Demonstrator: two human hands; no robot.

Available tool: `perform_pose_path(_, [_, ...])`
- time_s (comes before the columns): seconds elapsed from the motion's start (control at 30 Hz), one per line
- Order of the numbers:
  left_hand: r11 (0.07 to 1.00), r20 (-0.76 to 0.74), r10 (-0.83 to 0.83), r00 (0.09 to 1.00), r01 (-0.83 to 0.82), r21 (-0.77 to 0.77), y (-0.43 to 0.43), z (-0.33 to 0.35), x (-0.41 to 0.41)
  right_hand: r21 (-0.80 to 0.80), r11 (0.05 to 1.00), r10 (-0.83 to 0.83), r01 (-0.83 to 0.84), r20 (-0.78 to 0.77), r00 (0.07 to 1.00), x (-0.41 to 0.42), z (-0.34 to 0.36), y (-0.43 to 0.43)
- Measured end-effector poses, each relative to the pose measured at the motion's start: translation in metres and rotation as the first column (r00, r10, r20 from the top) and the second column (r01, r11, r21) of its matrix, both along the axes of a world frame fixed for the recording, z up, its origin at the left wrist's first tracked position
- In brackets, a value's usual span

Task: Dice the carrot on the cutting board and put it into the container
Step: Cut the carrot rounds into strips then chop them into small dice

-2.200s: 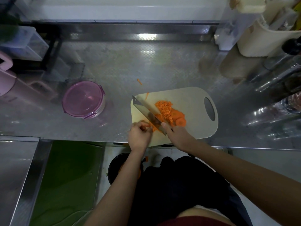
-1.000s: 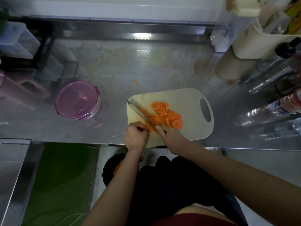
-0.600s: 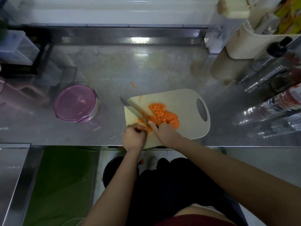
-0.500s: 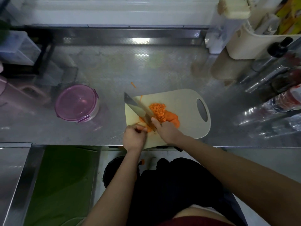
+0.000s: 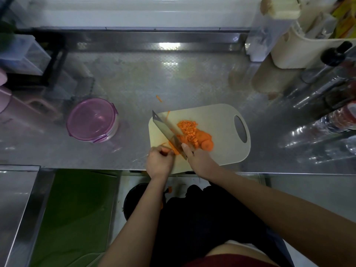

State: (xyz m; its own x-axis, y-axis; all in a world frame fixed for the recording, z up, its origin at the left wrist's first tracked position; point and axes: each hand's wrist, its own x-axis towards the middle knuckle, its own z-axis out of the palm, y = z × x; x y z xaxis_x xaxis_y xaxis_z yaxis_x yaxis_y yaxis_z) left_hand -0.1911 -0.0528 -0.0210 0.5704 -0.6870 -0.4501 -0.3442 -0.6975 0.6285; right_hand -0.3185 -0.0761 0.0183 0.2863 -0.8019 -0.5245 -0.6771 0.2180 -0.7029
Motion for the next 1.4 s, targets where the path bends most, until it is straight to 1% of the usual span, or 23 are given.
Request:
perform_pose_path(0.07, [1.000, 0.008, 0.004, 1.000, -0.004, 0.008, -0.001, 0.000, 0.000, 0.002, 1.000, 0.011, -0.011, -0.020, 1.000, 0.002, -0.004, 0.001])
perform_pose_path(0.2, [1.000, 0.014, -0.002, 1.000, 0.002, 0.011, -0.002, 0.002, 0.000, -0.073, 0.997, -0.024, 0.026, 0.024, 0.999, 0.013, -0.016, 0.007])
perform_pose_path(0.33, [1.000, 0.026, -0.014, 1.000, 0.014, 0.001, -0.002, 0.002, 0.001, -0.007, 1.000, 0.019, -0.019, 0.054, 0.998, 0.017, -0.015, 0.008])
perform_pose_path(0.47, [1.000, 0.024, -0.002, 1.000, 0.002, 0.009, -0.002, 0.003, 0.001, -0.032, 0.994, 0.106, -0.108, -0.046, 0.993, 0.020, -0.004, -0.004])
perform_pose_path(0.63, [1.000, 0.009, -0.013, 1.000, 0.013, 0.004, -0.002, 0.001, 0.003, -0.067, 0.992, 0.102, -0.110, -0.117, 0.988, 0.012, -0.005, -0.013])
perform_pose_path(0.7, [1.000, 0.003, -0.023, 1.000, 0.023, -0.005, -0.002, 0.000, 0.003, -0.094, 0.995, 0.038, -0.046, -0.087, 0.995, 0.011, -0.006, -0.012])
perform_pose_path(0.8, [0.999, 0.000, -0.037, 0.999, 0.037, -0.019, -0.001, -0.003, 0.004, -0.060, 0.998, -0.027, 0.026, -0.026, 0.999, 0.010, -0.003, -0.007])
perform_pose_path(0.97, [0.999, 0.004, -0.038, 0.999, 0.038, -0.024, -0.001, -0.007, 0.003, -0.029, 0.999, -0.027, 0.028, 0.038, 0.999, 0.004, 0.002, 0.002])
perform_pose_path(1.03, [0.998, 0.002, -0.047, 0.999, 0.047, -0.034, 0.000, -0.007, 0.004, -0.028, 0.999, -0.034, 0.036, 0.041, 0.999, 0.003, 0.001, 0.003])
perform_pose_path(1.23, [0.998, 0.020, -0.054, 0.998, 0.054, -0.020, 0.000, -0.009, 0.005, -0.071, 0.997, -0.024, 0.030, 0.087, 0.996, 0.007, -0.001, 0.005])
perform_pose_path(1.4, [0.999, 0.040, -0.037, 0.998, 0.037, 0.002, 0.000, -0.009, 0.003, -0.043, 0.997, -0.054, 0.057, 0.071, 0.996, 0.010, -0.009, 0.005])
